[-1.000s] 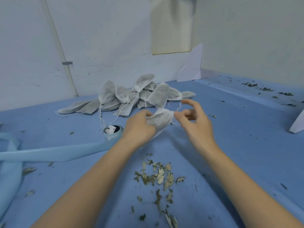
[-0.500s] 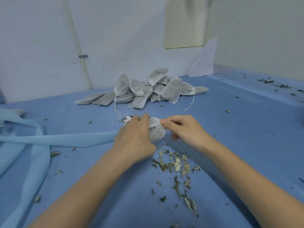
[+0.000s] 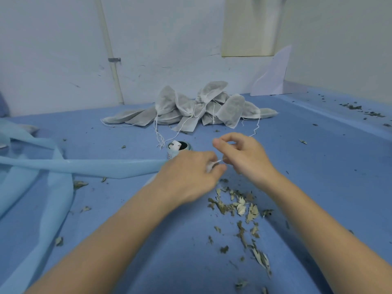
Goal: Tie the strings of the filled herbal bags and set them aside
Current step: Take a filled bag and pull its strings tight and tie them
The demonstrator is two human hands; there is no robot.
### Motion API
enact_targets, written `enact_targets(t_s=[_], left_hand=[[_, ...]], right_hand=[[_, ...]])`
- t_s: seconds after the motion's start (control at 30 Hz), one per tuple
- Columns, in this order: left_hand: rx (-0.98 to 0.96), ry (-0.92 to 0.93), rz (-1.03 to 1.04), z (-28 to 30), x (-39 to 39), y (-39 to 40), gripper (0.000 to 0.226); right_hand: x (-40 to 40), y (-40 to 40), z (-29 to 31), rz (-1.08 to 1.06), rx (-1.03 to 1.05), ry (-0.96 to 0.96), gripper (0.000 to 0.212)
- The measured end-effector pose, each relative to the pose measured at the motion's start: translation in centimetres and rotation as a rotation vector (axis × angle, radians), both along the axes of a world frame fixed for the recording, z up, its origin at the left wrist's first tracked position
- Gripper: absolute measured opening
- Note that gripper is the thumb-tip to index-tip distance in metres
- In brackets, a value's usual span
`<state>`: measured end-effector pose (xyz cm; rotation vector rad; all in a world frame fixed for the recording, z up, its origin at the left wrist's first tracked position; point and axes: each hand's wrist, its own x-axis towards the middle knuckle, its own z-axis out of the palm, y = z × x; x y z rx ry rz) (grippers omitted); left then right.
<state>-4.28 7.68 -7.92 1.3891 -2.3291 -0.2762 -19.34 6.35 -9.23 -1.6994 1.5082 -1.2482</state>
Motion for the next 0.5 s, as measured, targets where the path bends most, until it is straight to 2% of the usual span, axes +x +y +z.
enact_targets(t_s=[0.07,0.13,0.17,0.23,0.3,0.37,0.43,0.5], left_hand=[[-0.064,-0.001,-0.024,-0.2,0.2,0.0,0.029],[-0.101,0.043,0.003,-0.6,0.4,-0.2,0.035],[-0.085,0.097,0.019,-0.9,0.4,-0.2,0.035],[0.005,0.298,0.032,-1.5,0.2,-0.2,0.033],[0.104,0.521,0.023,-2.0,-0.4,-0.1,0.028],[0.193,0.736,0.019,-2.4,-0.9,-0.1,0.022],[0.238,0.903,0.045,-2.8,-1.0,-0.3,0.018],[0.221,0.965,0.073,-3.2,-0.9,-0.3,0.015]], right_hand=[[0.1,0.1,-0.1,-0.064,-0.050,0.114,0.038],[0.1,0.3,0.1,-0.131,-0.024,0.115,0.055],[0.1,0.4,0.2,-0.144,0.046,0.029,0.060],[0.2,0.6,0.5,-0.100,0.234,-0.293,0.065],[0.3,0.7,0.5,-0.013,0.391,-0.682,0.059],[0.6,1.0,0.1,0.084,0.495,-0.995,0.046],[1.0,1.3,-0.1,0.172,0.524,-1.203,0.030],[1.4,1.6,-0.2,0.211,0.495,-1.298,0.017]])
